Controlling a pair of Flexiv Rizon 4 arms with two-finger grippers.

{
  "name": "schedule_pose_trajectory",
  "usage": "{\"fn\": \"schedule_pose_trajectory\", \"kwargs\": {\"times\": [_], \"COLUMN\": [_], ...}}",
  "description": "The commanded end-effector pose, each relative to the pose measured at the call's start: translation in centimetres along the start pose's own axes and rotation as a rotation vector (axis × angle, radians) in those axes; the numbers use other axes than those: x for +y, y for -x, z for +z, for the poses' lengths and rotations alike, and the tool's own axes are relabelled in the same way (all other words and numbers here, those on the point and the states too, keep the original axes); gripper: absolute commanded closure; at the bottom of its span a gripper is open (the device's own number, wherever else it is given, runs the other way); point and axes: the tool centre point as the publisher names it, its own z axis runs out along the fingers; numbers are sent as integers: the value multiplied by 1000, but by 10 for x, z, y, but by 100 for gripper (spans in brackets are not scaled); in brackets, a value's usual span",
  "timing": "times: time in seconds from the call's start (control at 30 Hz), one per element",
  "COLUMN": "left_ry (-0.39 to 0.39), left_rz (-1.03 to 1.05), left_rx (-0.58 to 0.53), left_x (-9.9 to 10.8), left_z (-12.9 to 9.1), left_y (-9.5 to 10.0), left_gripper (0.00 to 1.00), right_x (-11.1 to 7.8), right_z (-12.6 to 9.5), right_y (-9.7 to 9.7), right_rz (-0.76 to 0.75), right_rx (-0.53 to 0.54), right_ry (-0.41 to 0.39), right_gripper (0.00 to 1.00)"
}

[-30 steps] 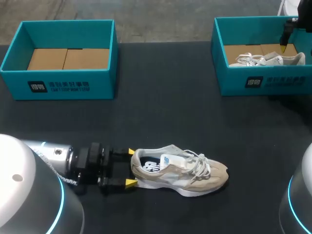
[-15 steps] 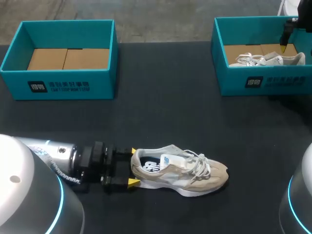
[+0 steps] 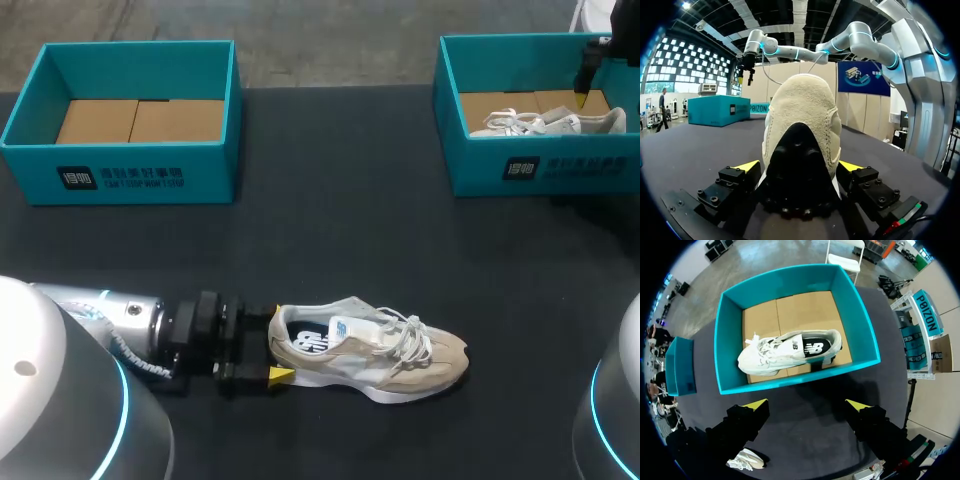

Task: Take the shoe out of the shoebox, open the shoe tongue, remove and reinsert the insole, then place the shoe into the shoebox

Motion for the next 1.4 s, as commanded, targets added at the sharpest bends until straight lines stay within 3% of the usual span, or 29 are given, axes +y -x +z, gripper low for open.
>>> {"fn": "schedule_pose_trajectory", "kwargs": {"times": [0.03,0.7,1.4], "left_ry": [1,5,11], "left_rz": [3,-2,45], "left_rx": [-5,-5,9], "left_x": [0,3,-2], "left_z": [6,16,10], "left_y": [1,1,-3], "left_gripper": [0,0,0], "right_x": [0,0,0], "right_z": [0,0,0], "right_y": [0,0,0], "right_rz": [2,2,2], "right_rx": [-2,-2,-2], "right_ry": [0,0,0], "right_gripper": [0,0,0]}}
